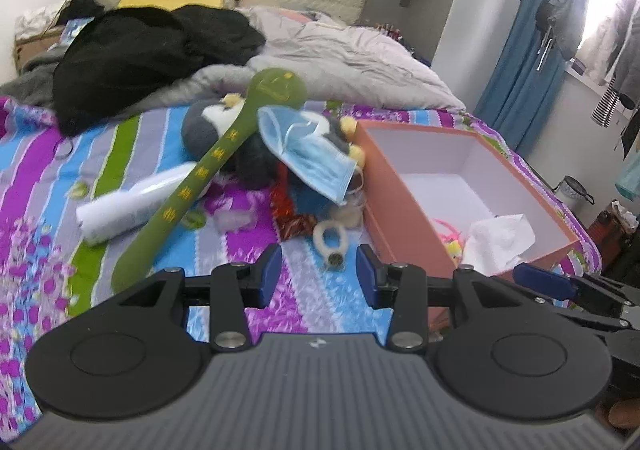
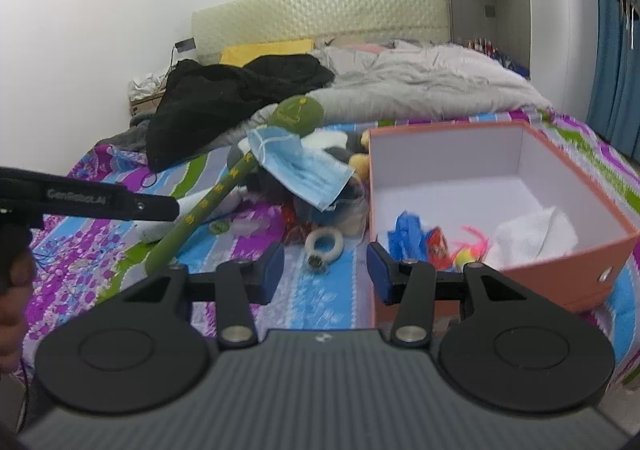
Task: Organize soft objects
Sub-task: 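Withdraw both open tools from the box back toward the pile, then reach the right tool to the white fluffy hair tie while the left reaches the clear wrapper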
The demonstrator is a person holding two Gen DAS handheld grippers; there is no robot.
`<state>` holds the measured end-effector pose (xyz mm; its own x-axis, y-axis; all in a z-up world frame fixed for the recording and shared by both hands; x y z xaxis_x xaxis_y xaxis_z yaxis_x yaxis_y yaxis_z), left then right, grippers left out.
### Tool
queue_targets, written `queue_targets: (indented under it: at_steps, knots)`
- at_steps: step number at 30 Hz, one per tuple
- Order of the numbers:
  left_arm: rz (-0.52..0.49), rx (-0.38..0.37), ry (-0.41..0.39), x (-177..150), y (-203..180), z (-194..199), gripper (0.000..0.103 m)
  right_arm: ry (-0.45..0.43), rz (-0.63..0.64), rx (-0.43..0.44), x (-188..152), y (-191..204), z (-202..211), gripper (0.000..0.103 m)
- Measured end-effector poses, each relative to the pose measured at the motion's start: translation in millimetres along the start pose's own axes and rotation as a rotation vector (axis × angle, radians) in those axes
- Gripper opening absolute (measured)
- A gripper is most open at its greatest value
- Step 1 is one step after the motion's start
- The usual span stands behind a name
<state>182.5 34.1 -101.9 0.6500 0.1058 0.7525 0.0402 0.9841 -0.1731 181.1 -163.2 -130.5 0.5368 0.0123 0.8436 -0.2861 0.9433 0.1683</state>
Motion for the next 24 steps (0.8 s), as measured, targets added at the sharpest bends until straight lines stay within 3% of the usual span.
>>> queue_targets:
  at_steps: [14,24]
  knots:
    - [0.102,0.050,0.098,-66.2,50.6,9.0,0.047,0.134,-0.002,-0.021,-62.0,30.6,-4.1,0.048]
    - [0.112,0.087,0.116,-71.2,77.6,-18.1,0.052,0.151,0.060,-0.020,-70.7,53.8,-35.5,0.048]
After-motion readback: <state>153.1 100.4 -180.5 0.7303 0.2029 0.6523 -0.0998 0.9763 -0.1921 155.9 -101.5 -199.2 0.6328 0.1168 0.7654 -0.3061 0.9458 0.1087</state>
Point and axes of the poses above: each gripper's, at about its wrist camera, not at the fingertips, and z roughly against the way its jaws point, y to its left, x to its top, the point moved 6 cm from there along -z, roughly the way its jaws point, and after that the axes turned 2 degrees about -z, right-handed, at the moved point
